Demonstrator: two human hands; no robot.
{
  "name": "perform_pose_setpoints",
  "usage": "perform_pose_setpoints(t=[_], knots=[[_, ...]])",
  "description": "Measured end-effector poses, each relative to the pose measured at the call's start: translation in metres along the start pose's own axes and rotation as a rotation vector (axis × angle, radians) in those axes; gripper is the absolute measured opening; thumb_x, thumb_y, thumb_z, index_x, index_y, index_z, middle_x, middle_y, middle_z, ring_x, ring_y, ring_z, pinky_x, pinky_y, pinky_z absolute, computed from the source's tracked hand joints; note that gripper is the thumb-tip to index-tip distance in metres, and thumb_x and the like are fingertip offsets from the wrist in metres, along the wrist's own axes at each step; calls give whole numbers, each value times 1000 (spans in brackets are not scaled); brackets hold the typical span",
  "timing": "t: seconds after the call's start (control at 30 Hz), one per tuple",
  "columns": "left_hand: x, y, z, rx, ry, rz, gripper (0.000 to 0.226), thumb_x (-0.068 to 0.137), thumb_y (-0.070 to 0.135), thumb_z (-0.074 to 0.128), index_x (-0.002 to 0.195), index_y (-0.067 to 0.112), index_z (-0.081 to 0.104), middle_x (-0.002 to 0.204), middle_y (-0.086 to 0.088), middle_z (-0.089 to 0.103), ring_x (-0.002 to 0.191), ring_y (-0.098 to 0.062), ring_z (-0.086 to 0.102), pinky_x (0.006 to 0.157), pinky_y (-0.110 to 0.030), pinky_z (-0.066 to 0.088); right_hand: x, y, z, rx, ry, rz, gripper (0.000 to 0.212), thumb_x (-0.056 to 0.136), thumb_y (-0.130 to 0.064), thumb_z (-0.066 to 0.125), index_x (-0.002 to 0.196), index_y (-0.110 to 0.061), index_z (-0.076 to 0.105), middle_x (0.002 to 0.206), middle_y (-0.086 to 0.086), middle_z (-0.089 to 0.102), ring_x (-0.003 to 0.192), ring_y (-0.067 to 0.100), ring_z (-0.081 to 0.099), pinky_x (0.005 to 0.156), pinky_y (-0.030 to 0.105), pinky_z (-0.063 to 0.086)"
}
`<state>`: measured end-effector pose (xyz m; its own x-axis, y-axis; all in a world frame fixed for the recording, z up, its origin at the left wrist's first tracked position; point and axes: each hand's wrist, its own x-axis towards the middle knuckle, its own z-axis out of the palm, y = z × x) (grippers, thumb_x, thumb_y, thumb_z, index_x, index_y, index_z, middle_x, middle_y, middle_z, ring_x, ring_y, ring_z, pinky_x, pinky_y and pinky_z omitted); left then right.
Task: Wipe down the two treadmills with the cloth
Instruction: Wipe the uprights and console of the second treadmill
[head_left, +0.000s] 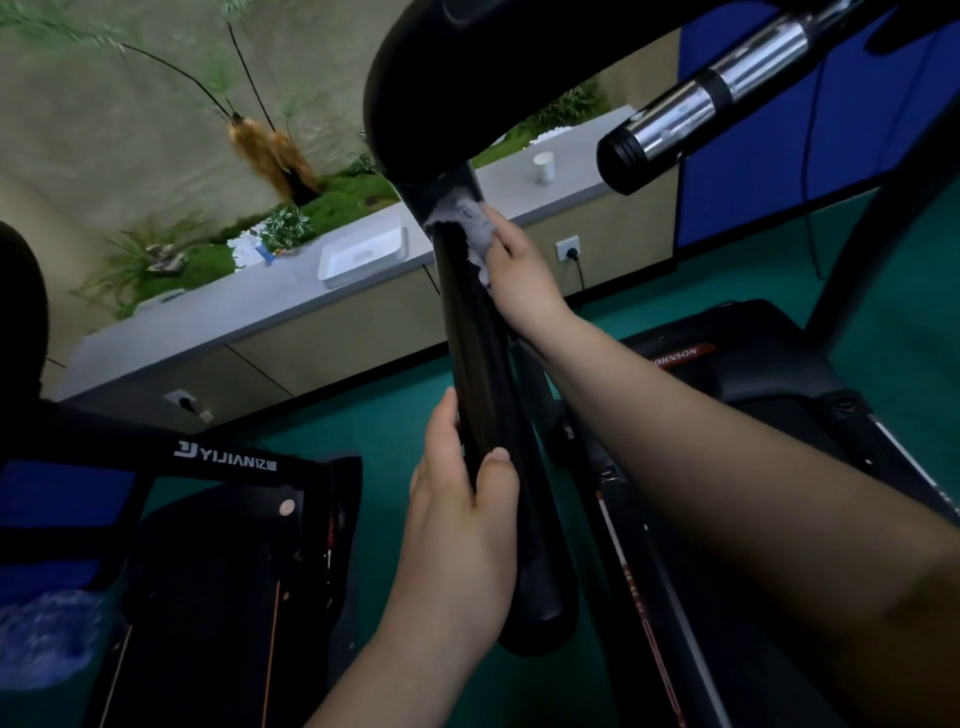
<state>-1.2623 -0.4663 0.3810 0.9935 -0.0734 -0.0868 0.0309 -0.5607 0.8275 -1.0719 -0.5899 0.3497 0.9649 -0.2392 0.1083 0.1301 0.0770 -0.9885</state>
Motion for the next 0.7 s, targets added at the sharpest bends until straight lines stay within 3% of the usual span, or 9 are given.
perform_pose_setpoints(t=[0.1,0.17,0.27,0.33,0.4,0.5,0.53,0.63,0.7], knots=[[1,-1,1,-6,-8,2,60,86,43,38,144,46,25,134,12,50,125,-10,45,109,-37,35,-36,0,-4,20,-7,73,41,102,-19,34,140,-26,47,128,3,60,108,17,61,92,26,52],[1,-2,2,-25,-20,-2,66,78,47,35,144,49,24,133,11,51,124,-12,46,108,-41,37,-78,-2,-10,-48,-13,50,41,102,-21,34,140,-28,47,127,1,60,110,13,59,90,18,50],[2,-3,2,-47,-26,29,68,77,45,35,145,43,26,135,12,49,127,-12,43,109,-37,35,-133,-10,-16,-36,9,-33,41,101,-16,38,140,-23,47,137,0,49,122,5,49,100,10,39],[3,-5,2,-71,-8,46,69,77,43,36,146,37,31,138,11,49,130,-12,42,110,-36,33,-141,-23,-15,-71,-8,-94,39,100,-6,40,137,-14,50,140,0,43,125,2,42,99,0,29],[4,-7,4,-95,3,32,71,76,44,37,146,36,31,141,8,49,131,-16,42,111,-41,33,-127,-26,-14,-149,-45,-131,38,100,-4,39,136,-9,50,140,4,42,124,3,41,98,-2,27],[4,-9,6,-102,1,5,75,75,48,34,149,35,26,146,4,45,132,-21,40,111,-45,33,-116,-27,-15,-150,-35,-92,41,102,-13,38,142,-18,45,140,1,47,126,7,45,107,16,35],[4,-9,6,-106,0,4,76,75,49,34,149,35,25,147,3,44,133,-23,40,111,-45,33,-124,-27,-18,-131,-32,-66,42,102,-14,37,143,-20,43,137,-2,50,125,3,48,105,19,39],[5,-11,6,-122,2,-3,77,74,49,32,149,34,25,147,0,44,132,-27,40,110,-47,33,-177,-30,-24,-82,-50,11,42,102,-8,35,143,-19,41,121,-23,54,105,-24,50,85,-1,36],[6,-13,8,-135,3,9,76,74,49,31,148,32,27,145,-2,46,131,-30,40,109,-49,33,-218,-31,-27,-59,-34,48,43,102,-6,35,141,-20,45,124,-24,54,109,-23,49,86,-2,34]])
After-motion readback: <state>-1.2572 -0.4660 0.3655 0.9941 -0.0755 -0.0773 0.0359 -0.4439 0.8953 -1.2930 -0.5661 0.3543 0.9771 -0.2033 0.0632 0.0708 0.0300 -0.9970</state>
